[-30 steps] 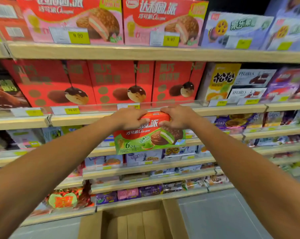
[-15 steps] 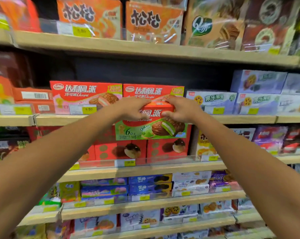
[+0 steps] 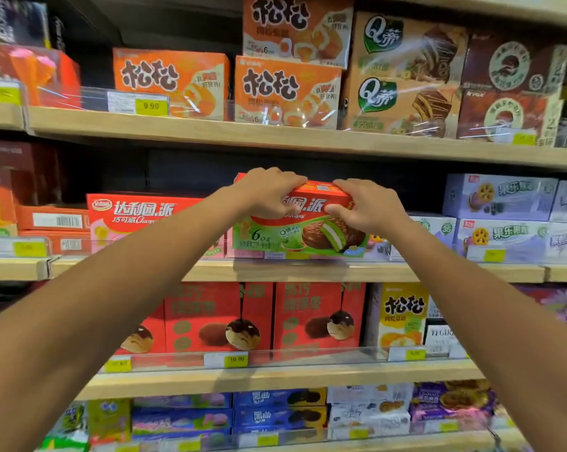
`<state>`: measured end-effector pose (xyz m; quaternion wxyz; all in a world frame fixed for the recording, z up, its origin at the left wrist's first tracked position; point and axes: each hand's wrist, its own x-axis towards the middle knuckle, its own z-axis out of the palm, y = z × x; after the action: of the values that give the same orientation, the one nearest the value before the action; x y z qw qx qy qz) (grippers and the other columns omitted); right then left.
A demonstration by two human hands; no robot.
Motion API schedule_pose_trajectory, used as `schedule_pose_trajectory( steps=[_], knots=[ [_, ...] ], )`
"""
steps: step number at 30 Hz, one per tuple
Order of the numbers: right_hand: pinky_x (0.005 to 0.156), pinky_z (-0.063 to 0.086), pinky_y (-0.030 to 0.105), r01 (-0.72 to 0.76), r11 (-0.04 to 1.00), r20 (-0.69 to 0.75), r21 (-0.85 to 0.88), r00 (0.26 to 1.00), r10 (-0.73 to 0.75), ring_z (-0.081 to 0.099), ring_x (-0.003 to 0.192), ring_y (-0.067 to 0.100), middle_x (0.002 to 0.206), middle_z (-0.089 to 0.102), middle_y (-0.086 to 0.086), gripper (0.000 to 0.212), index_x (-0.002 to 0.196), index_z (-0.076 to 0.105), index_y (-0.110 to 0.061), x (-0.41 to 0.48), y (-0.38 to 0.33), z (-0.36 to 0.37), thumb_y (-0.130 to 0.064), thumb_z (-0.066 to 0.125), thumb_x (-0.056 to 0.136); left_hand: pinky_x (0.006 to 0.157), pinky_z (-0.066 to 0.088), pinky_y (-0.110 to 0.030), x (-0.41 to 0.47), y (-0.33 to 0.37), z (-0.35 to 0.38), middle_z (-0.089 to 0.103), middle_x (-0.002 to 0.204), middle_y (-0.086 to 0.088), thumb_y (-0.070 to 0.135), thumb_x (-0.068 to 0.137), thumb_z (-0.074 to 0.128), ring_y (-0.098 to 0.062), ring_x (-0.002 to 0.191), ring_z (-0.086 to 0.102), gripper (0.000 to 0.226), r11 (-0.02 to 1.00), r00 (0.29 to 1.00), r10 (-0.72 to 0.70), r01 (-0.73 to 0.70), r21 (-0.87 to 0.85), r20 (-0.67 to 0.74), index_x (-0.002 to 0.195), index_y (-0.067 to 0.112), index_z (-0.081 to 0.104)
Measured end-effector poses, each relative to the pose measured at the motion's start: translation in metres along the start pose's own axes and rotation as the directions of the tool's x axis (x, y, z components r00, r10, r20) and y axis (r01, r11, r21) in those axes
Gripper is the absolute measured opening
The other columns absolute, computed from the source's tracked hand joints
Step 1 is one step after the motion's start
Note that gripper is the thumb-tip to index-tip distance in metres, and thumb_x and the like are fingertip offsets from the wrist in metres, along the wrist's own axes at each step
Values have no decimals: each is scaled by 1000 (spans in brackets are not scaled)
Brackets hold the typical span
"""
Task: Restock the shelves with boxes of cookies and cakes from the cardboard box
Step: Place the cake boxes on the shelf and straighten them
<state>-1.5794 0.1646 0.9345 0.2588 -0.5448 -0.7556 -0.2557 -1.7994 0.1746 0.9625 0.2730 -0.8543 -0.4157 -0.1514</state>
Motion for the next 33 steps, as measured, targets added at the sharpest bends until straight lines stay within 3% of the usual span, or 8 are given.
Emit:
schedule_pose_trajectory(
  steps=[10, 20, 27, 33],
  knots=[
    [88, 46, 42, 2, 999, -34, -44, 999, -3, 47, 124, 22, 133, 53, 2, 69, 141, 37, -23, 21, 5, 19, -64, 45, 87, 104, 36, -41, 12, -13, 22, 40, 146, -2, 47, 90, 53, -24, 130, 41, 71, 998, 998, -53, 55, 38, -40, 148, 22, 21],
    [84, 49, 41, 14, 995, -110, -101, 994, -25, 42, 126, 26, 138, 48, 8, 71, 141, 36, -19, 29, -2, 38, -64, 44, 87, 111, 28, -46, 8, -19, 37, 30, 152, -6, 42, 90, 55, -29, 138, 31, 72, 988, 991, -109, 117, 101, -78, 148, 21, 17],
    [93, 46, 41, -5, 999, 46, -31, 999, 7, 40, 130, 23, 142, 41, 6, 69, 144, 31, -23, 24, -13, 56, -61, 46, 88, 108, 35, -43, -1, -19, 59, 35, 151, -5, 50, 90, 51, -25, 134, 40, 72, 985, 986, -166, 165, 40, 28, 149, 22, 19],
    [98, 41, 40, -114, 993, 37, -18, 993, 115, 39, 126, 26, 136, 42, 11, 56, 141, 38, -18, 22, -19, 68, -48, 46, 94, 104, 38, -41, -8, -20, 69, 44, 144, -4, 43, 92, 53, -23, 129, 44, 64, 979, 978, -206, 206, -1, 20, 146, 19, 27]
  ],
)
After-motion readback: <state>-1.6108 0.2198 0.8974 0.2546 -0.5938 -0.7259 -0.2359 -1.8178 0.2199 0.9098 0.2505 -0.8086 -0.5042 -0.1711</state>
